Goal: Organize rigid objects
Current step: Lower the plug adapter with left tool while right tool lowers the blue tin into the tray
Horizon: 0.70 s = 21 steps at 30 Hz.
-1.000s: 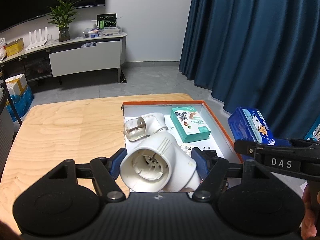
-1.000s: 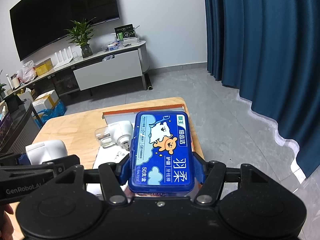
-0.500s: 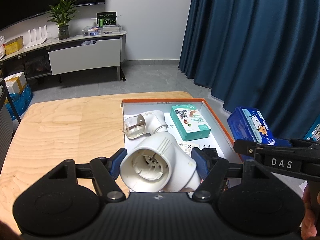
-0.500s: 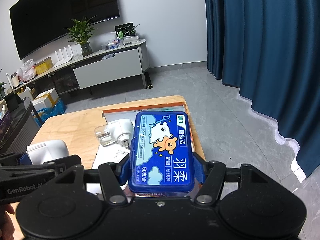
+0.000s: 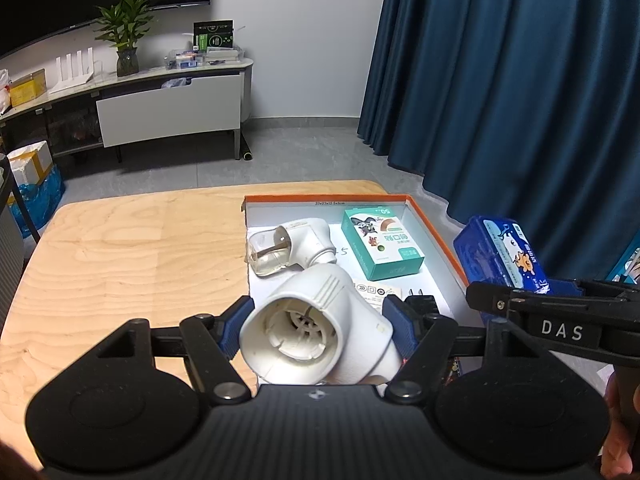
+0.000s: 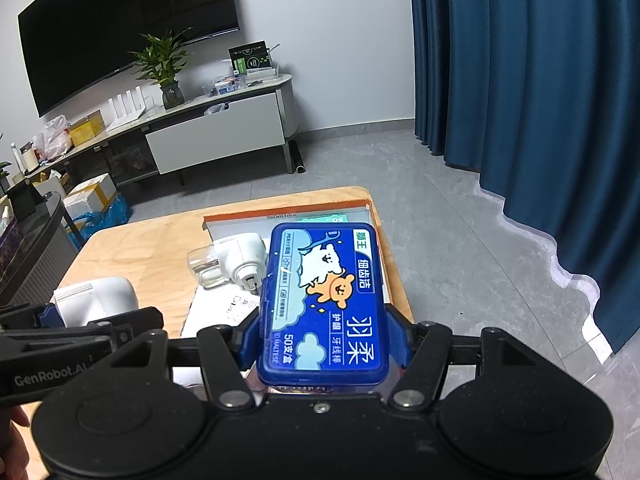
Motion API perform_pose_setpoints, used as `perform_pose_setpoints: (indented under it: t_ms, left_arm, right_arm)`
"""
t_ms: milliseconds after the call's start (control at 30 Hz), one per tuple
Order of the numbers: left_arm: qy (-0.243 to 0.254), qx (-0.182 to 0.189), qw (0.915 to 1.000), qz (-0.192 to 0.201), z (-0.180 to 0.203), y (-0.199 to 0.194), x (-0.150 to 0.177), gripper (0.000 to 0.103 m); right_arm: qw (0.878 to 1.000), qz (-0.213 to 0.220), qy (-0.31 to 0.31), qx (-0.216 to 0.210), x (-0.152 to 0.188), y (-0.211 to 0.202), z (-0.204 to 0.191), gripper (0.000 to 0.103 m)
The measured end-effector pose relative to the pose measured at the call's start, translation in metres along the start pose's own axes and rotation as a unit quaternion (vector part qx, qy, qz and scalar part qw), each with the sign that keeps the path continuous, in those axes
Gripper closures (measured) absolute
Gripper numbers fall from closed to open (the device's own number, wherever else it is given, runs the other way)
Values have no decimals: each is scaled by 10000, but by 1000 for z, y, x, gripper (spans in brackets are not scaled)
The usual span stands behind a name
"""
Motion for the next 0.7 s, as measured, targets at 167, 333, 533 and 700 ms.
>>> perform_pose_setpoints:
  t_ms: [167,333,533,700]
  left_arm:
    - [-21,-7,10000,-28,-1,2,0,31]
    - [-22,-17,10000,-35,-1,4,0,31]
    - [-26,-23,10000,-54,-2,7,0,31]
    - [-34,-49,10000,-61,-4,8,1,31]
  right_arm:
    - [10000,-45,-8,0,2,4,0,30]
    - [9999,-101,-18,7,2,6,-1,30]
    - [9999,-163,-44,11,3,10,-2,30]
    - [9998,-193,-95,-4,2,13,-5,30]
Point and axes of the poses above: each gripper's, at about its wrist camera, not at the fingertips, and y roughly the way its jaws point, z to its right, x to its underside, the point moved 9 cm from there along y, roughly the way its jaws point, and after that the axes turned 12 degrees about z, right-handed, at the moved point
